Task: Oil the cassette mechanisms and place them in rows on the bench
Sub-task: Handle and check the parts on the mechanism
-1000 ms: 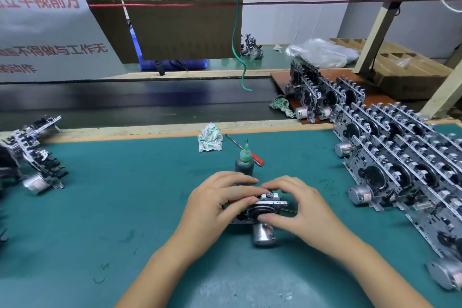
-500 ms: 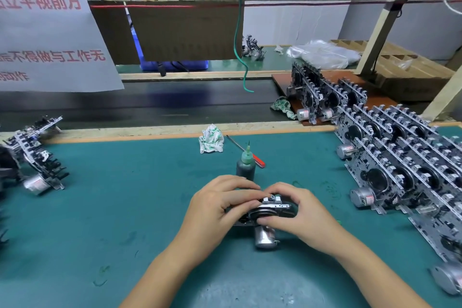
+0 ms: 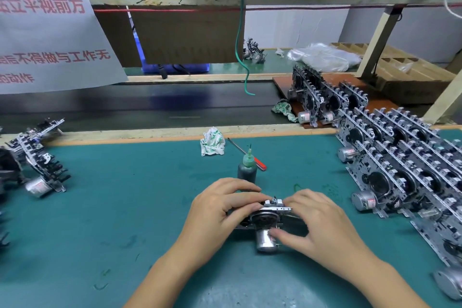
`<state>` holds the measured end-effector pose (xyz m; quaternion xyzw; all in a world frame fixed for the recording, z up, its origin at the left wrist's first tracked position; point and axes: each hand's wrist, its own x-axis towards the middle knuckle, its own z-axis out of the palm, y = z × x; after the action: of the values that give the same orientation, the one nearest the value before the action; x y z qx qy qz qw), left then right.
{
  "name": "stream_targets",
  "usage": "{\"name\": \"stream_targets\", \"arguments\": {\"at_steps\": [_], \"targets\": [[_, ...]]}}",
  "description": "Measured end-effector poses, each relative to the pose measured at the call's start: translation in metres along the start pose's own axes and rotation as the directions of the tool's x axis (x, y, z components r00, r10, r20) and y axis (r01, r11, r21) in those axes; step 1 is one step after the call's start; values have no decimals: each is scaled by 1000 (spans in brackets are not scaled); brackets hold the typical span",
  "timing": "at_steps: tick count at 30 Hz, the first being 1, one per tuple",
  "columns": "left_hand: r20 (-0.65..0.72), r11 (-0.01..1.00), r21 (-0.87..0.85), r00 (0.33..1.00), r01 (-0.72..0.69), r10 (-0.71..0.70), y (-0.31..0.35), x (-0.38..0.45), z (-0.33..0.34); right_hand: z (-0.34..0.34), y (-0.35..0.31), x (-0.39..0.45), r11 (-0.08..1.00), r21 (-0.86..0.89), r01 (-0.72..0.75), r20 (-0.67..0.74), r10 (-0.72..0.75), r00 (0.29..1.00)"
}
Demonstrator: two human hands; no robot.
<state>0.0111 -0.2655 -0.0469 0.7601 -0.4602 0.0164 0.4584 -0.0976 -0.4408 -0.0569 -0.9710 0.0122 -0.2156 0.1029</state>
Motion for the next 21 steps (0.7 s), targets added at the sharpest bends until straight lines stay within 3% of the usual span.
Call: {"name": "stream_targets", "arguments": {"at_steps": [6,10,14,21], "targets": [[12,1000,-8,1000,27,-27,1,-1,-1,-5,-2,2,1000,2,5,34,-5,999],[65,998,-35,996,61,-59,1,-1,-4,-12,-6,10,994,110,-25,-73,33,997],[40,993,-84,996,84,-81,-3,-4,-10,-17,-14,24,993,33,111,-106,-107,989],[-109,991,-98,989,91,-102,-11,-16,-26,-23,-16,43,958,-73,276,57,-273,960]]}}
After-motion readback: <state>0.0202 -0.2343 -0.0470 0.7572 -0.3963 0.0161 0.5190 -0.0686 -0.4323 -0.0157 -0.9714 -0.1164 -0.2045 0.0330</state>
